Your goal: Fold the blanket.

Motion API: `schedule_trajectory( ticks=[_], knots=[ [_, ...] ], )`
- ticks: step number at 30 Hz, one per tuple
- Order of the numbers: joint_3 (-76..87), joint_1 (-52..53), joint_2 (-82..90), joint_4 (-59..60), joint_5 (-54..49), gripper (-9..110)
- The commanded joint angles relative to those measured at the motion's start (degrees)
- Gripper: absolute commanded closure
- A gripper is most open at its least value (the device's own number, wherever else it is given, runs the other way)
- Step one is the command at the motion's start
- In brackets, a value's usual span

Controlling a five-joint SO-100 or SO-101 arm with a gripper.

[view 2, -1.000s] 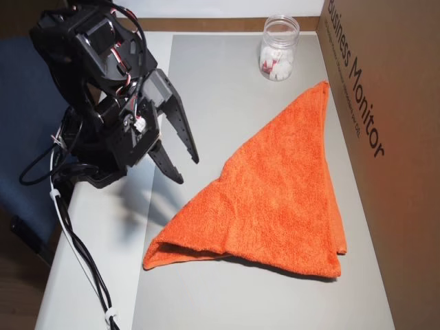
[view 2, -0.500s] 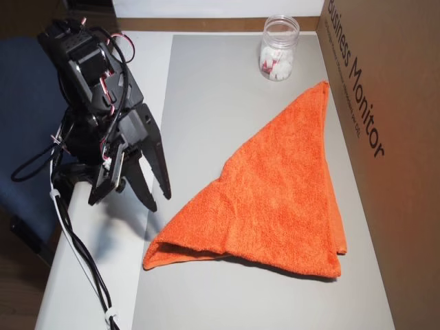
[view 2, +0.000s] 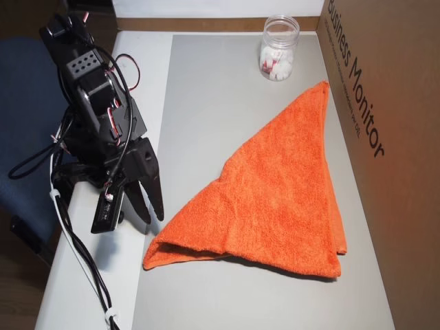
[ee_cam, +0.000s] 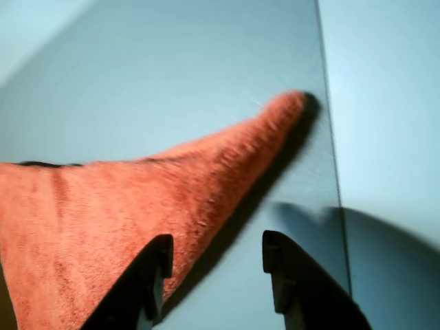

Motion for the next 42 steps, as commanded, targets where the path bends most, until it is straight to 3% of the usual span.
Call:
schedule_trajectory(
  ticks=[1, 19, 33, 42],
  knots=[
    [0.2, 0.0, -0.7, -0.8, 0.4, 88],
    [0.8, -1.0, -12.4, -17.2, -0.2, 88],
    [-0.1, -1.1, -20.5, -18.0, -0.4, 88],
    [-0.3, -0.9, -28.0, -28.6, -0.4, 88]
  ],
)
